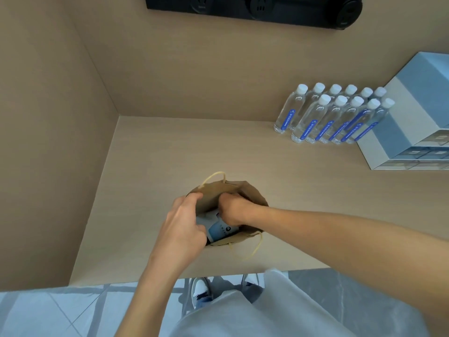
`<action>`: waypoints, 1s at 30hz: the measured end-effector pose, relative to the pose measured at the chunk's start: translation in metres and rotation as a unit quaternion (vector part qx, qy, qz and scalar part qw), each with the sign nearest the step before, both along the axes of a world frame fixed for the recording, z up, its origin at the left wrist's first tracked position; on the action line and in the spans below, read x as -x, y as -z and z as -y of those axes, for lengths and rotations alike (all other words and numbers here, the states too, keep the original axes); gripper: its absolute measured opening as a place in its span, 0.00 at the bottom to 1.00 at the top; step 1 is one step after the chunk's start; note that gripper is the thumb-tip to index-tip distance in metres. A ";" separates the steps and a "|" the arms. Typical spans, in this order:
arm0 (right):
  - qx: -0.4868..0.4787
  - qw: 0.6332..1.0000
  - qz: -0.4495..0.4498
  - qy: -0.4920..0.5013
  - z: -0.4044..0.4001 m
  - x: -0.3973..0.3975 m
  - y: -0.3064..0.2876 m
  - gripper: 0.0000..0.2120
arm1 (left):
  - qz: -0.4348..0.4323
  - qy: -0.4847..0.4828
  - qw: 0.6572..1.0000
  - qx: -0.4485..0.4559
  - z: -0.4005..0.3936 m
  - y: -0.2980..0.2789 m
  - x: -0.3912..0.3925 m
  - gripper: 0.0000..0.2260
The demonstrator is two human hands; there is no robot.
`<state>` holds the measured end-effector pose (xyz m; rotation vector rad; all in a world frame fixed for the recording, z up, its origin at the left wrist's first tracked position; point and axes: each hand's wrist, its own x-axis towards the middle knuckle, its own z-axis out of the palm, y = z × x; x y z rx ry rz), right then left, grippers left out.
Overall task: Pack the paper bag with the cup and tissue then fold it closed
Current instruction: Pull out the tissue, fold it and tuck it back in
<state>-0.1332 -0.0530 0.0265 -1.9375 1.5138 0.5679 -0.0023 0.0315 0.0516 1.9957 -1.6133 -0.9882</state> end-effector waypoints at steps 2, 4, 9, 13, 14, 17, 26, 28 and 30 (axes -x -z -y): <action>-0.007 1.000 0.019 -0.011 -0.005 -0.001 0.002 0.14 | -0.004 -0.006 1.000 0.001 0.002 0.001 0.000 0.32; -0.021 0.999 0.019 -0.040 -0.006 -0.004 0.006 0.17 | -0.009 -0.007 1.000 -0.001 0.003 0.002 0.001 0.32; -0.041 0.987 -0.056 -0.145 -0.001 -0.012 0.019 0.14 | -0.026 0.000 1.000 0.001 0.003 0.000 0.002 0.30; 0.071 0.915 -0.127 -0.375 0.000 -0.018 0.030 0.10 | -0.041 0.000 0.999 0.002 0.007 0.000 0.002 0.30; 0.095 0.904 -0.127 -0.397 0.001 -0.019 0.032 0.10 | -0.043 -0.001 0.999 0.001 0.008 0.000 0.002 0.30; 0.115 0.919 -0.099 -0.364 0.000 -0.025 0.018 0.06 | -0.053 -0.016 0.998 0.005 0.013 -0.002 -0.001 0.28; 0.081 0.939 0.288 0.168 0.003 0.031 -0.113 0.17 | -0.149 -0.131 0.963 0.182 0.026 -0.025 -0.031 0.13; 0.029 0.867 0.428 0.253 -0.007 0.050 -0.127 0.15 | -0.200 -0.161 0.944 0.207 0.023 -0.034 -0.035 0.14; -0.029 0.762 0.558 0.328 -0.017 0.062 -0.130 0.16 | -0.242 -0.178 0.927 0.222 0.018 -0.046 -0.035 0.15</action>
